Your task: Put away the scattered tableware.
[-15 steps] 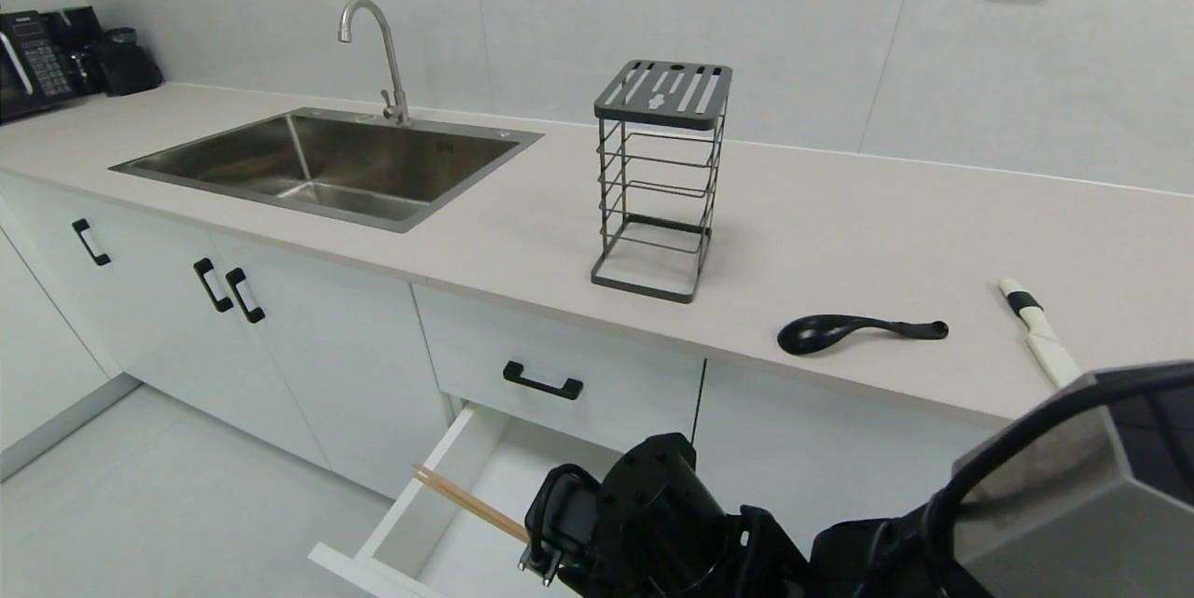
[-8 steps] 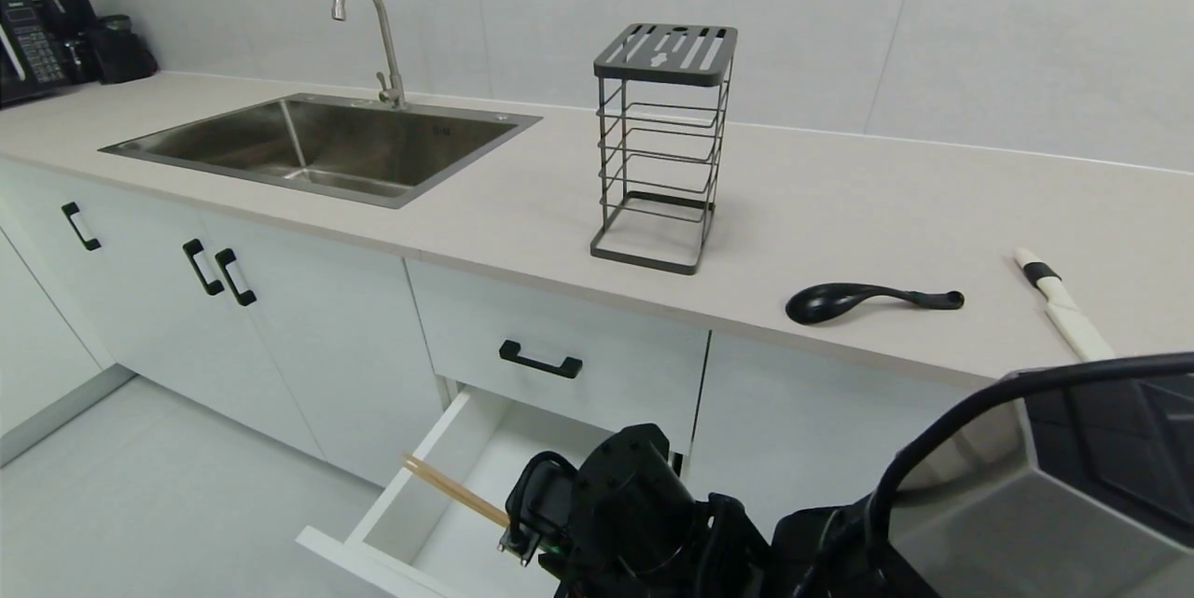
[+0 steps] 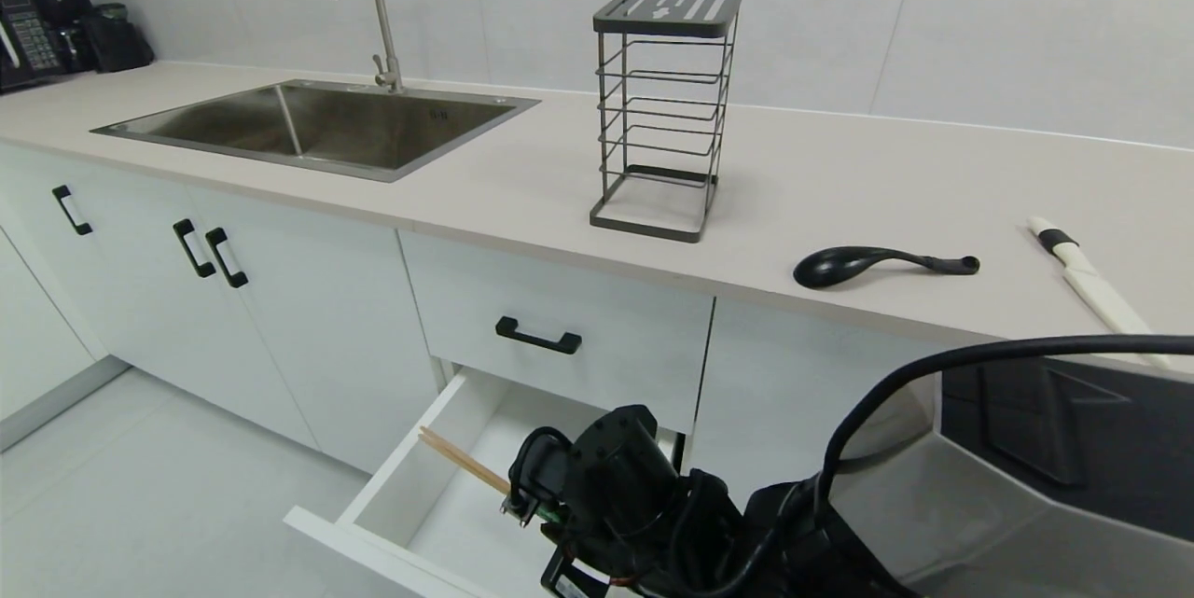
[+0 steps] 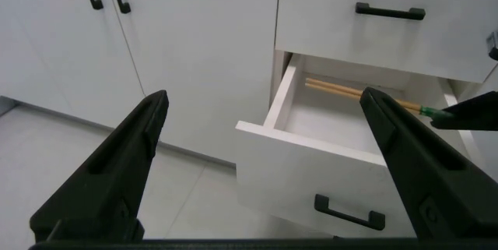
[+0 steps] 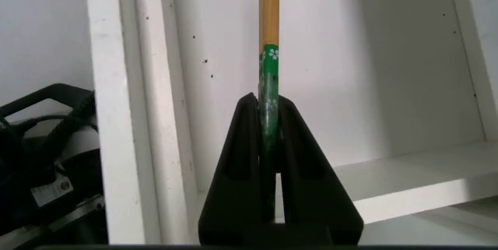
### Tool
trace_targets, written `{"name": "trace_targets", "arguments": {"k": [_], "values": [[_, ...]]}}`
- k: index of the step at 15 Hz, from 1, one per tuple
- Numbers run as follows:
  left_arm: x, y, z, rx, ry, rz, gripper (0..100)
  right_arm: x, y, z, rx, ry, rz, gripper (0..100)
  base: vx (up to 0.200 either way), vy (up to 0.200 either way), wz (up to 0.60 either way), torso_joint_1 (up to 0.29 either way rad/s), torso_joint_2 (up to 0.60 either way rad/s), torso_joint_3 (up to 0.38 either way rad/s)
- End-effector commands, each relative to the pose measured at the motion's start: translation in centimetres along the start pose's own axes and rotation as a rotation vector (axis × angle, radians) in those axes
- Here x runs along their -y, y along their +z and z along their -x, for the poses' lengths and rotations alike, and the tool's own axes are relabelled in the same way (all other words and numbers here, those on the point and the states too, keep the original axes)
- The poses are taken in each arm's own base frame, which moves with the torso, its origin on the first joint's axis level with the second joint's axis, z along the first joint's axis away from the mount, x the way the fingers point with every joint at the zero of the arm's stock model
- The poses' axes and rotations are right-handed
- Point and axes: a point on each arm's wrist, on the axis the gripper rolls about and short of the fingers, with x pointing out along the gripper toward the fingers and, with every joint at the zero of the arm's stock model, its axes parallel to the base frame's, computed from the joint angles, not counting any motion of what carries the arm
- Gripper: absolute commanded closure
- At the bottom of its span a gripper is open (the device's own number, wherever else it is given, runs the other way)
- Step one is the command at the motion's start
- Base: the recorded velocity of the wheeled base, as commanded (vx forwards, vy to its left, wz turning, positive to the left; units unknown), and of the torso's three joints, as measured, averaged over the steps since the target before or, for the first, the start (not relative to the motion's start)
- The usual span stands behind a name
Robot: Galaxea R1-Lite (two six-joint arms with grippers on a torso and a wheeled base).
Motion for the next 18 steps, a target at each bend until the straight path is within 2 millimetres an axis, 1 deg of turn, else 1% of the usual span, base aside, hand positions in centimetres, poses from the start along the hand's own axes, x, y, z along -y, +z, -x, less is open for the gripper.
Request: {"name": "trace_targets", "arguments": {"k": [1,5,8,11,14,17,18], "values": [[0.0,0.0,0.0,-0.001,0.0,0.0,0,0.4,-0.2,-1.2,-0.014,-0.052,-0.006,100,0.0,0.0,0.0,0.0,0.0,0.0],[0.0,0.0,0.0,-0.001,0.0,0.0,0,0.7,-0.7,-2.0,-0.032,-0.068,-0.012,100,0.0,0.0,0.0,0.0,0.0,0.0],[0.0,0.0,0.0,-0.001,0.0,0.0,0,1.2,-0.4,-2.7,-0.021,-0.082,-0.022,100,0.0,0.0,0.0,0.0,0.0,0.0],[0.0,0.0,0.0,-0.001,0.0,0.0,0,1.7,0.0,-3.3,-0.006,-0.094,-0.029,100,0.0,0.0,0.0,-0.165,0.21,0.076],[0.0,0.0,0.0,-0.001,0.0,0.0,0,2.0,-0.4,-3.8,-0.016,-0.098,-0.034,100,0.0,0.0,0.0,-0.049,0.11,0.023],[0.0,0.0,0.0,-0.001,0.0,0.0,0,2.4,0.2,-4.2,0.003,-0.114,-0.022,100,0.0,0.0,0.0,-0.078,0.1,0.029],[0.0,0.0,0.0,-0.001,0.0,0.0,0,2.5,0.1,-4.2,-0.006,-0.119,-0.013,100,0.0,0.0,0.0,-0.066,0.12,0.041]]}}
